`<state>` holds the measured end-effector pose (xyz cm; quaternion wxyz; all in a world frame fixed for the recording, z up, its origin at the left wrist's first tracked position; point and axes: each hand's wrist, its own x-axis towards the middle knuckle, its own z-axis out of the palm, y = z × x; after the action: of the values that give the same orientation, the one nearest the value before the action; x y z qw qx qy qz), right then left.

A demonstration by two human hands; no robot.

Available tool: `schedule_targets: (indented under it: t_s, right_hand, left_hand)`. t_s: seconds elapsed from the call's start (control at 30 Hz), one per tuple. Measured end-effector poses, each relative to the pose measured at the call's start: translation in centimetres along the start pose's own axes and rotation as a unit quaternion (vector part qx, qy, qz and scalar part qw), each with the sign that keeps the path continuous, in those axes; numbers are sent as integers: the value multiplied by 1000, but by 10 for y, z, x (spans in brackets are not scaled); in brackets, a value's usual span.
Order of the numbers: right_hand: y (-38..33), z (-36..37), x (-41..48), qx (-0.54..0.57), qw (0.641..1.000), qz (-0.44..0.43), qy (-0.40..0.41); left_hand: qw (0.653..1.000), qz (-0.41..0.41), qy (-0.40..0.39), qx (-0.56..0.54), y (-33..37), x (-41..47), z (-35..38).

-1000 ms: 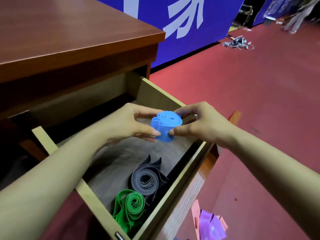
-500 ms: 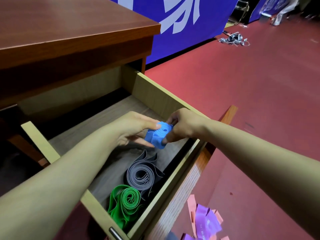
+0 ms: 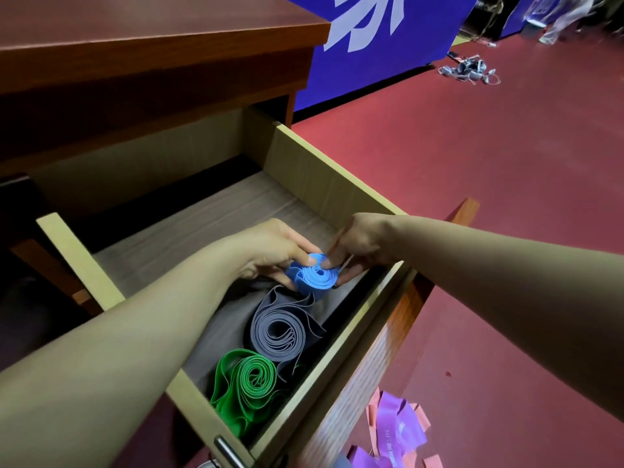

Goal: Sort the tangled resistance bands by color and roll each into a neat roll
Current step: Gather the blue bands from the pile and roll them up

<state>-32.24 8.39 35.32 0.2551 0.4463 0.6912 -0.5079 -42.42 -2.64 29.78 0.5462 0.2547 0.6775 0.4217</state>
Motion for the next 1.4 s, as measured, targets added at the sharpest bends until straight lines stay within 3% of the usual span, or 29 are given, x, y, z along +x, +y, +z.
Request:
schedule_targets:
  t_s: [0.43,0.6,0.9,1.03,1.2,1.4]
  right_hand:
    - [7,2,0,-155,984,74,-44]
    - [10,3,0,-281,958,54,-8]
    - [8,0,-5,-344,936,2,73]
    - [6,-7,-19,-325,932,-56,148]
    - [5,-12,-45,-219,943,-131,214]
    - [19,-9,-84,-5,921,-249,299]
  left_hand:
    - [981,55,-64,173,-9,3,21]
    - [973,71,-64,211,-9,2,24]
    - [966,91,-27,243,-3,-3,21]
    - [970,87,-7,229,-1,-6,16]
    - [970,95,45,221,2,-9,12]
    - [964,126,126,200,22,-26,15]
